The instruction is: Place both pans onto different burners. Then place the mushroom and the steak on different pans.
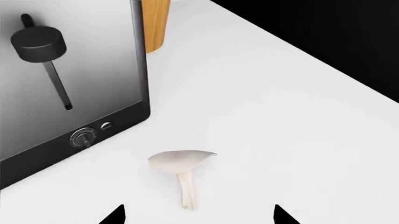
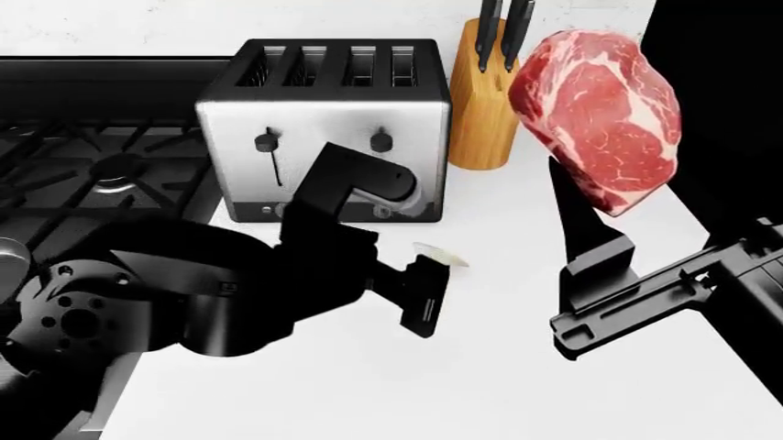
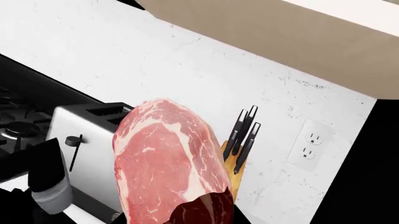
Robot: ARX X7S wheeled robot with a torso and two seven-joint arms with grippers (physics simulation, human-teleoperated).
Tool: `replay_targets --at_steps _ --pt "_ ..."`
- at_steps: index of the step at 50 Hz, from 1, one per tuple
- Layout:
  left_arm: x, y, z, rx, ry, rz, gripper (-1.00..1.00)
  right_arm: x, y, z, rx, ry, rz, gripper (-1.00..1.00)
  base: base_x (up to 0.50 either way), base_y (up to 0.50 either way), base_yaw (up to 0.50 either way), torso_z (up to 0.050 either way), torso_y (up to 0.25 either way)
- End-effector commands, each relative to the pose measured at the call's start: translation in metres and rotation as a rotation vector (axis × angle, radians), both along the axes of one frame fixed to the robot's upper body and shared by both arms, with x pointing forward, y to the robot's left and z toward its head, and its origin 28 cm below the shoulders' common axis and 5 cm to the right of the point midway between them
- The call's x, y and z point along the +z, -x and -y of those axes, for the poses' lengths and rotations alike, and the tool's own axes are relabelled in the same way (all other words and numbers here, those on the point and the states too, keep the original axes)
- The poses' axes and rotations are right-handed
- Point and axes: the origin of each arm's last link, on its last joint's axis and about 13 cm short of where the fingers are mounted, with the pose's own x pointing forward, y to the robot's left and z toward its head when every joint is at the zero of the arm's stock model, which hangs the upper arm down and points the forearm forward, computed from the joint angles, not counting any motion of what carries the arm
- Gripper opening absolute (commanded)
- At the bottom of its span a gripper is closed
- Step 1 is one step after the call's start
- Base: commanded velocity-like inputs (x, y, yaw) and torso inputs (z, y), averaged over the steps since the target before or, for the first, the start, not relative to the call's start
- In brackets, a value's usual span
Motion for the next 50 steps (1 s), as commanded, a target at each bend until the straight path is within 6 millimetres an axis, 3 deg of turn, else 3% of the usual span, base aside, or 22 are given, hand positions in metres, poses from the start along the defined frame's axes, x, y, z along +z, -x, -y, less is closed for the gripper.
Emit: replay_targets --at_steps 1,50 --pt "-0.011 -0.005 0.001 0.016 -0.015 -0.027 1.0 0.001 0.0 0.001 -0.008 0.004 0.027 -1.0 0.0 0.0 0.0 0.0 0.0" --pt "-0.043 -0.04 0.013 0.032 -0.026 -0.07 1.0 -0.001 -0.001 0.002 0.004 -0.01 0.023 -1.0 0.0 0.0 0.0 0.0 0.0"
